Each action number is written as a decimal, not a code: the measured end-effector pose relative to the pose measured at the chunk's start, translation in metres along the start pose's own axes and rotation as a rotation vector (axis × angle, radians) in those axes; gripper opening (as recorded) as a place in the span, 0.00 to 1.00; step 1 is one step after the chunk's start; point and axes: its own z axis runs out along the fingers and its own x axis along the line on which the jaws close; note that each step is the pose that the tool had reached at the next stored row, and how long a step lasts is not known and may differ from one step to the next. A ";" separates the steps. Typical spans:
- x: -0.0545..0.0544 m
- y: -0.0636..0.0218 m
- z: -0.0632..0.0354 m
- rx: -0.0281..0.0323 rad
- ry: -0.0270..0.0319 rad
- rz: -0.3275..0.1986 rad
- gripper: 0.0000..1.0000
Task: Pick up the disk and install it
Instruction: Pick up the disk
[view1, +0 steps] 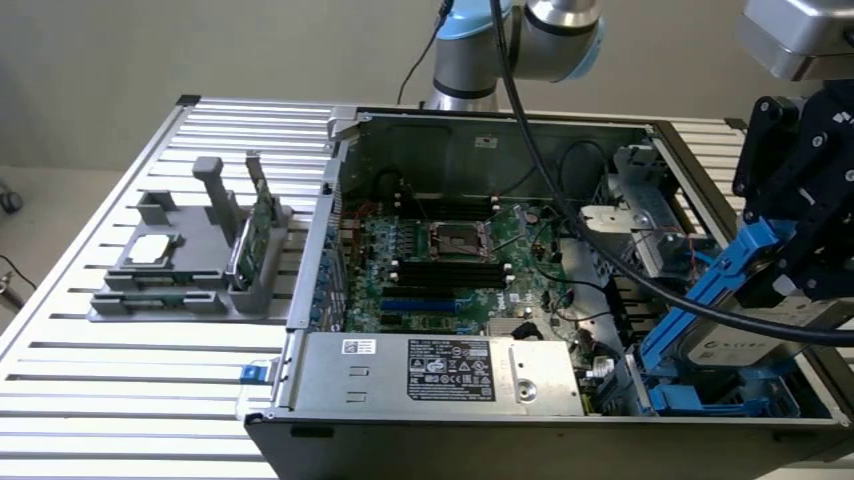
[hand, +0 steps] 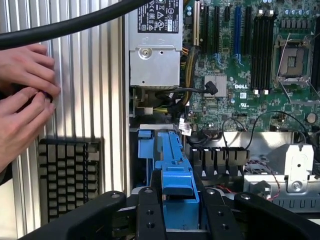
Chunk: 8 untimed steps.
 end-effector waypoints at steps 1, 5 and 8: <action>0.000 0.0000 0.0007 0.0001 0.0004 0.000 0.33; 0.000 0.0002 0.0043 0.0007 0.0005 -0.001 0.33; 0.000 0.0002 0.0068 0.0010 0.0009 -0.002 0.33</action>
